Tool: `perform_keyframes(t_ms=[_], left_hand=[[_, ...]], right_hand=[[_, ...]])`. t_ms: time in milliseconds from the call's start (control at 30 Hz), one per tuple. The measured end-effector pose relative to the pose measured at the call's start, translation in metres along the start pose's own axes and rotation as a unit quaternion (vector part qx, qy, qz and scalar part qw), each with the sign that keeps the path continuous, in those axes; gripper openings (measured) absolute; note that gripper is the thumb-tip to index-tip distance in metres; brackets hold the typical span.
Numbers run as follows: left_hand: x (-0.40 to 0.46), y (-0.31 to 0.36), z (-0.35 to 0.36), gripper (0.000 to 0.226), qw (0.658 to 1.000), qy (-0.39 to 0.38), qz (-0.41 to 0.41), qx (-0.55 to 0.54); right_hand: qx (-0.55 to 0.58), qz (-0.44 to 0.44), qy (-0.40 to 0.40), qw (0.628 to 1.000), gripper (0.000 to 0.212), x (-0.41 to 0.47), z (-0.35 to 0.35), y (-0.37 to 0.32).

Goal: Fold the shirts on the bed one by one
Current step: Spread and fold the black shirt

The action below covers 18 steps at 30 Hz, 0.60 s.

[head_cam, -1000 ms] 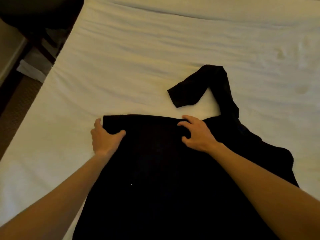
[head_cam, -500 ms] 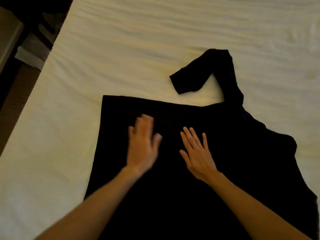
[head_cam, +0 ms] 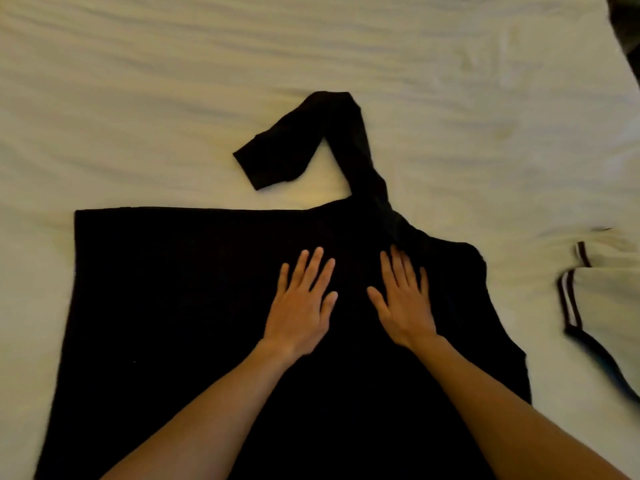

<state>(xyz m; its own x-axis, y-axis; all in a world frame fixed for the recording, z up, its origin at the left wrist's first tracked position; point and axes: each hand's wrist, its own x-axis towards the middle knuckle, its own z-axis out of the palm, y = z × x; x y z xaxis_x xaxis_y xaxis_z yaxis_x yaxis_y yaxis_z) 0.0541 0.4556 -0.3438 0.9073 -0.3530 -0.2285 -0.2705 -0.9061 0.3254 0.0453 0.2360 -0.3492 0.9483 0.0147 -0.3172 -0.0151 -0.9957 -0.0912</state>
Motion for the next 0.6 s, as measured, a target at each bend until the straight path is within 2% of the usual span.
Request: perform_keyframes(t_ms=[133,300,433,600], left_hand=[[0.033,0.026,0.021,0.066,0.997,0.019,-0.039,0.058],[0.04,0.016,0.055,0.075,0.991,0.098,-0.016,0.093],[0.047,0.013,0.07,0.076,0.988,0.117,-0.008,0.103],[0.047,0.016,0.062,0.076,0.99,0.097,-0.011,0.1]], right_hand=[[0.008,-0.06,0.031,0.998,0.06,0.002,-0.003,0.042],[0.023,-0.068,0.113,0.991,0.067,0.011,0.03,0.051],[0.048,-0.09,0.153,0.983,0.067,0.018,0.041,0.059],[0.08,-0.106,0.146,0.98,0.057,0.017,0.011,0.054]])
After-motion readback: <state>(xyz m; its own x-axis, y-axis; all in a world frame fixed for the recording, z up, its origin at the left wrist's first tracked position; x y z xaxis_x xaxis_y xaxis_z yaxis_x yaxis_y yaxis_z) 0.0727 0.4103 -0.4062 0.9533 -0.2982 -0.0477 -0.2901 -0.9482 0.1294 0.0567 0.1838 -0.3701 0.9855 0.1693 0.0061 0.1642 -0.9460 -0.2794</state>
